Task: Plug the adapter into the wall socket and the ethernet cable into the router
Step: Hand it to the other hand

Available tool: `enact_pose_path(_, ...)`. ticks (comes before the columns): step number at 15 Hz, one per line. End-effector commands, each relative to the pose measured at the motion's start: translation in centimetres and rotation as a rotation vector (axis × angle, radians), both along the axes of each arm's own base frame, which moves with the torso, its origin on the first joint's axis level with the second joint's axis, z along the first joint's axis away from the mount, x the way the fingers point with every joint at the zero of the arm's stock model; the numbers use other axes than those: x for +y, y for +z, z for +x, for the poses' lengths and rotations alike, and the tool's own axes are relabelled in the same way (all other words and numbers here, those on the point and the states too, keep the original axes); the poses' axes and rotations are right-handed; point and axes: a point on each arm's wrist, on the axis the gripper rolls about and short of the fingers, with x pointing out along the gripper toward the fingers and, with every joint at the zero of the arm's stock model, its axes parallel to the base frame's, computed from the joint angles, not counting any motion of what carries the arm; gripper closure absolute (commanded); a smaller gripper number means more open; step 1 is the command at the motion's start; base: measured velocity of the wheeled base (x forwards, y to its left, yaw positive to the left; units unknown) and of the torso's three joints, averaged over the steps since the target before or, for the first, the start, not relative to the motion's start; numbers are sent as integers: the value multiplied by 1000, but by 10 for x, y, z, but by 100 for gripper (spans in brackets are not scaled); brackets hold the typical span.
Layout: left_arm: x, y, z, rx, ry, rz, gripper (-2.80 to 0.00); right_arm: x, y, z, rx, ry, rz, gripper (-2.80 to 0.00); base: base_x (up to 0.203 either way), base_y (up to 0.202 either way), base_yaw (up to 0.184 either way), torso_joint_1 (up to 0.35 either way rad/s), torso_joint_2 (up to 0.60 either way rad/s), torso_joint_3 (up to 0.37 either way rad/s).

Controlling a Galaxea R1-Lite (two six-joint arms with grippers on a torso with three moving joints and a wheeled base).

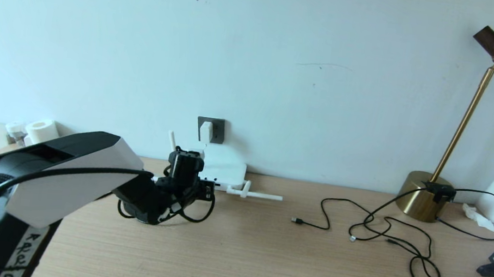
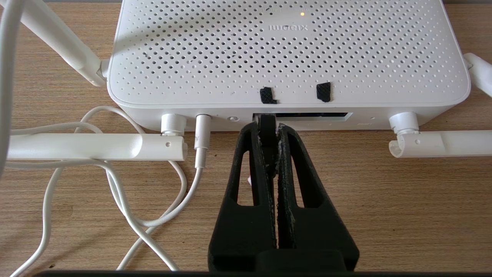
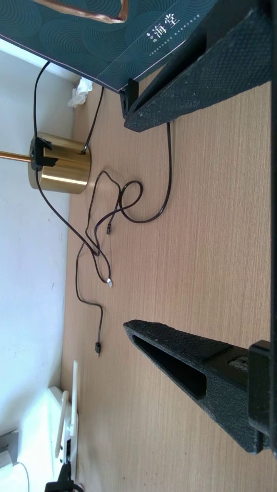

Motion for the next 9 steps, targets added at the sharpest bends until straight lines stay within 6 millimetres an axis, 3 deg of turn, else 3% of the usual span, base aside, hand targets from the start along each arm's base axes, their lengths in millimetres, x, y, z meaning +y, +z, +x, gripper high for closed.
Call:
enact_pose_path(1, -1, 0, 1, -3, -1, -3, 0, 0, -3, 1, 14, 1, 0, -280, 0, 0, 0, 0, 0, 0)
enact_pose_path(9, -1, -9, 1, 21, 2, 8, 0, 0, -3, 1, 14, 1, 0, -280, 0, 0, 0, 0, 0, 0)
